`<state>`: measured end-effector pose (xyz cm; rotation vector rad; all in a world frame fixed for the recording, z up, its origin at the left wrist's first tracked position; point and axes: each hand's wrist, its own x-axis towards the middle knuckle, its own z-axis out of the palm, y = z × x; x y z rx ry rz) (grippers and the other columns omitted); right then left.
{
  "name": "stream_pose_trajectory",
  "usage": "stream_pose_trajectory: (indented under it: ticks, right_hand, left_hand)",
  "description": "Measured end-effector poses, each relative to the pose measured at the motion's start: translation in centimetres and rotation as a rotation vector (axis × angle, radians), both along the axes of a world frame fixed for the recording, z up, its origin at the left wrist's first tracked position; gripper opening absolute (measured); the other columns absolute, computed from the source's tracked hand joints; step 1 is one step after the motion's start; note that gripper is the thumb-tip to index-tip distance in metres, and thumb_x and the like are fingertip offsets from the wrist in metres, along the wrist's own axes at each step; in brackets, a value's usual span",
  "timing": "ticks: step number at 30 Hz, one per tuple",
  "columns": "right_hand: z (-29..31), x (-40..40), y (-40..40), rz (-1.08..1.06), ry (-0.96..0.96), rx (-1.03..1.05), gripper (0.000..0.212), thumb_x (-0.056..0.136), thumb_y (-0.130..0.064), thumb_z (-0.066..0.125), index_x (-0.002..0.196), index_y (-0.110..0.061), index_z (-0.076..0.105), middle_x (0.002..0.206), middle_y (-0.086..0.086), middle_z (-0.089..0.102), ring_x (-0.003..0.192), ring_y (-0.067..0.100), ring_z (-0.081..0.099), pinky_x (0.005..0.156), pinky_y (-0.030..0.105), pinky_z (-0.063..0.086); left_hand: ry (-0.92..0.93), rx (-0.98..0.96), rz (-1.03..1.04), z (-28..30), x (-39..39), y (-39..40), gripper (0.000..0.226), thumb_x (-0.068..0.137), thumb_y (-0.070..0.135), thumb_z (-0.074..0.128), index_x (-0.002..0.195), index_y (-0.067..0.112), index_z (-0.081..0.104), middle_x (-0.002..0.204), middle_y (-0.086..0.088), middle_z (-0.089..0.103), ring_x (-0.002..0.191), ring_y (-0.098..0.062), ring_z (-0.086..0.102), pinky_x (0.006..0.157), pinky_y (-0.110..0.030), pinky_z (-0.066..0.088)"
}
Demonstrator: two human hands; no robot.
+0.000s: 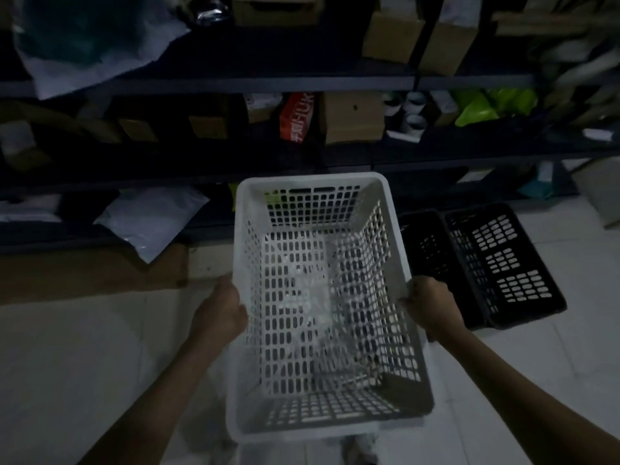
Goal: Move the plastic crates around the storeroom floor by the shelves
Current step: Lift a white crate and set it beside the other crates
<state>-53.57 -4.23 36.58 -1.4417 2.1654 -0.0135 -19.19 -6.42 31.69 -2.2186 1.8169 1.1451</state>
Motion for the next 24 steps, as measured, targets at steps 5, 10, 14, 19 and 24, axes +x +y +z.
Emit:
stream_pose_trajectory:
  ticks: [5, 10, 14, 19, 24]
  right_hand:
    - [-2.6, -7.0, -0.7, 0.024, -0.001, 0.032, 0.016, 0.079, -0.015, 0.07, 0.077, -0.002, 0.062, 0.081, 0.015, 0.068, 0.076, 0.034, 0.066, 0.066, 0.044, 0.057]
    - [-6.5, -10.2, -1.6, 0.03, 0.01, 0.061, 0.022, 0.08, -0.018, 0.071, 0.094, -0.003, 0.063, 0.089, 0.015, 0.069, 0.084, 0.035, 0.067, 0.071, 0.044, 0.058]
    - [-9.6, -10.8, -1.9, 0.045, 0.018, 0.108, 0.018, 0.08, -0.019, 0.068, 0.086, -0.004, 0.062, 0.087, 0.016, 0.068, 0.083, 0.037, 0.066, 0.071, 0.044, 0.057]
    - [-12.2, -11.0, -1.6, 0.04, 0.001, 0.147, 0.015, 0.081, -0.016, 0.066, 0.09, -0.005, 0.063, 0.09, 0.016, 0.069, 0.086, 0.037, 0.066, 0.07, 0.041, 0.055]
    - [-13.6, -11.2, -1.5, 0.008, -0.018, 0.123, 0.021, 0.078, -0.016, 0.073, 0.092, -0.009, 0.06, 0.089, 0.012, 0.071, 0.079, 0.033, 0.068, 0.065, 0.039, 0.056]
  left_hand:
    - [-0.04, 0.059, 0.074, -2.2, -7.1, 0.8, 0.063, 0.094, 0.026, 0.049, 0.147, 0.005, 0.021, 0.131, -0.015, 0.053, 0.102, -0.029, 0.059, 0.085, -0.033, 0.051]
    - [-0.017, 0.099, 0.178, -5.3, -10.9, 1.6, 0.055, 0.09, 0.023, 0.054, 0.135, 0.004, 0.028, 0.121, -0.013, 0.059, 0.102, -0.032, 0.063, 0.088, -0.042, 0.053]
    - [-0.016, 0.092, 0.201, -7.5, -11.6, 2.0, 0.042, 0.089, 0.021, 0.055, 0.123, 0.005, 0.036, 0.108, -0.011, 0.062, 0.093, -0.029, 0.065, 0.079, -0.038, 0.055]
    - [-0.028, 0.121, 0.238, -8.7, -12.2, 2.6, 0.042, 0.09, 0.018, 0.056, 0.125, 0.004, 0.036, 0.09, 0.002, 0.053, 0.075, -0.016, 0.055, 0.066, -0.029, 0.045]
    - [-0.009, 0.137, 0.249, -9.4, -12.9, 2.5, 0.039, 0.092, 0.013, 0.056, 0.124, 0.003, 0.036, 0.074, 0.014, 0.042, 0.058, -0.001, 0.044, 0.045, -0.012, 0.031]
